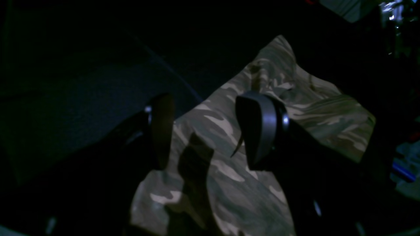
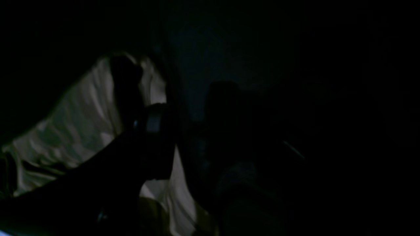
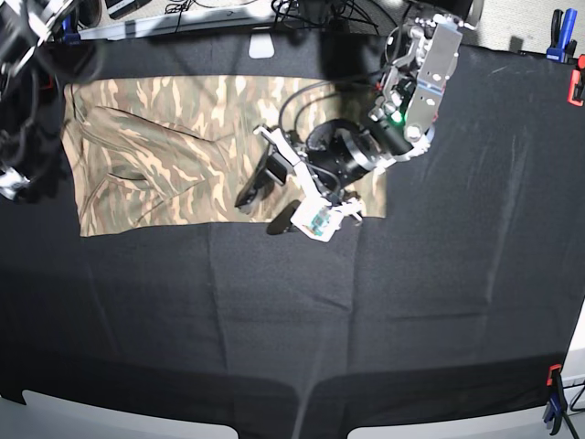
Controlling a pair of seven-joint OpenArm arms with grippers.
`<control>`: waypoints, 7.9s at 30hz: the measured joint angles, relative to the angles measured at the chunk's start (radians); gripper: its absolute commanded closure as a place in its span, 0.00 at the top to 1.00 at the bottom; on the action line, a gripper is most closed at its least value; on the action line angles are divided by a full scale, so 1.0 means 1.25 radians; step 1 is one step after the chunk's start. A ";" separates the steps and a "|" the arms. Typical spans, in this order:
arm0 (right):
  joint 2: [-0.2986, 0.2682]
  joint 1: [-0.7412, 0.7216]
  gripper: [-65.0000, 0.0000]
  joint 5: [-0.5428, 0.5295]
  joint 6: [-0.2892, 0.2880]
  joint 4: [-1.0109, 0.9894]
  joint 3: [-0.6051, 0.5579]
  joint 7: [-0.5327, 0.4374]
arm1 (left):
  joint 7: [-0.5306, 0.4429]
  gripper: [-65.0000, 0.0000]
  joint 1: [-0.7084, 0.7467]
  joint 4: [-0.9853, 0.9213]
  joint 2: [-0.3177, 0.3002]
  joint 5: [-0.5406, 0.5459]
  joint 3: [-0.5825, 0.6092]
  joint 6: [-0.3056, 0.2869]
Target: Layout the t-shirt on the table in an organized manner, then fold the t-shirt properly
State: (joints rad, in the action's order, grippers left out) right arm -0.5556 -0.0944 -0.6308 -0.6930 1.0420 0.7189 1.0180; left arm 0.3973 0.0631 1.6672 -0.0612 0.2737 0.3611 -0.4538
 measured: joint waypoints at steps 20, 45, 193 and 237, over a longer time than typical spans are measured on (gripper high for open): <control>-0.007 -0.020 0.52 -0.351 0.000 -0.090 -0.202 0.147 | 0.000 0.49 0.000 0.000 0.000 0.000 0.000 0.000; -0.075 -0.022 0.52 -0.461 0.001 -0.089 -0.188 0.205 | 0.000 0.49 0.000 0.000 0.000 0.000 0.000 0.000; -0.053 -0.329 0.00 0.042 0.000 -0.092 -0.186 0.107 | 0.021 0.49 0.000 0.000 0.000 0.000 0.000 0.000; 0.263 -0.193 0.00 0.030 0.059 0.214 -0.266 0.121 | 0.287 0.49 0.000 0.000 0.000 -0.001 0.000 0.000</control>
State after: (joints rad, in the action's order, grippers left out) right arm -0.2264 -0.3355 -0.5930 -0.6193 1.3090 0.3862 1.1690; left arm 0.7567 0.0635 1.6672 -0.0608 0.2726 0.3607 -0.4538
